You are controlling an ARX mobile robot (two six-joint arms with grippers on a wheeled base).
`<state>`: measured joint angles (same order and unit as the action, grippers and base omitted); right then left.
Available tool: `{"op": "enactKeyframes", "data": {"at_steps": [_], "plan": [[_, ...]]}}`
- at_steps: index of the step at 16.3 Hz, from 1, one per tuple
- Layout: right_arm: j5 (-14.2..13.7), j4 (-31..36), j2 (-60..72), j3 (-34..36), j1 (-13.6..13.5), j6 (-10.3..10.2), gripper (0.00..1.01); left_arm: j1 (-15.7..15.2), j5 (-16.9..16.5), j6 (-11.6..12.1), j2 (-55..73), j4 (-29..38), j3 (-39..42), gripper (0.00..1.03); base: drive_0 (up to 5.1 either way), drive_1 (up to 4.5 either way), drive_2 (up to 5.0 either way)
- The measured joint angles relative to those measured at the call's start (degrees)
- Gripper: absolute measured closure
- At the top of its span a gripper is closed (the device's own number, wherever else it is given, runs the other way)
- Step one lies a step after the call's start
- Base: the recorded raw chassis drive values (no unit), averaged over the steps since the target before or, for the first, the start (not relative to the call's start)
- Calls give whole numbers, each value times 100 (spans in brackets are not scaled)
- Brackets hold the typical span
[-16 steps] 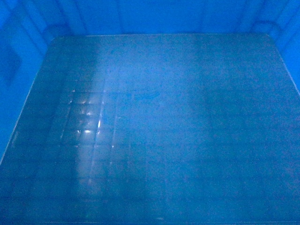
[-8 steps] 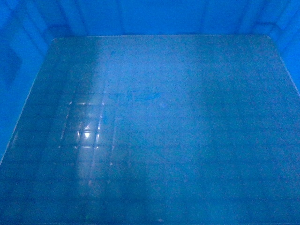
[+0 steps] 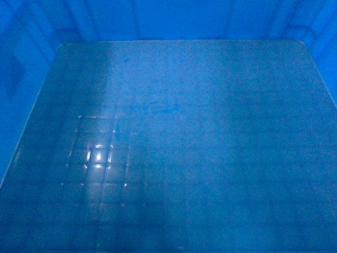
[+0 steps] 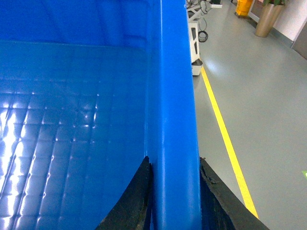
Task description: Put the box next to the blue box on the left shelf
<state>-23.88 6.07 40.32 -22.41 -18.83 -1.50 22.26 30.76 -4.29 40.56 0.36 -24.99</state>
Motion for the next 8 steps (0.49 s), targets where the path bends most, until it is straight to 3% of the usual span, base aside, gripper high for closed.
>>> {"op": "enactKeyframes", "data": {"at_steps": [7, 8], "plan": [[0, 20, 2, 0, 0, -2, 81, 0, 7, 2, -9, 26, 0, 86, -2, 431, -436], [0, 44, 4, 0, 2, 0, 81, 0, 7, 2, 0, 52, 0, 86, 0, 0, 0]]}}
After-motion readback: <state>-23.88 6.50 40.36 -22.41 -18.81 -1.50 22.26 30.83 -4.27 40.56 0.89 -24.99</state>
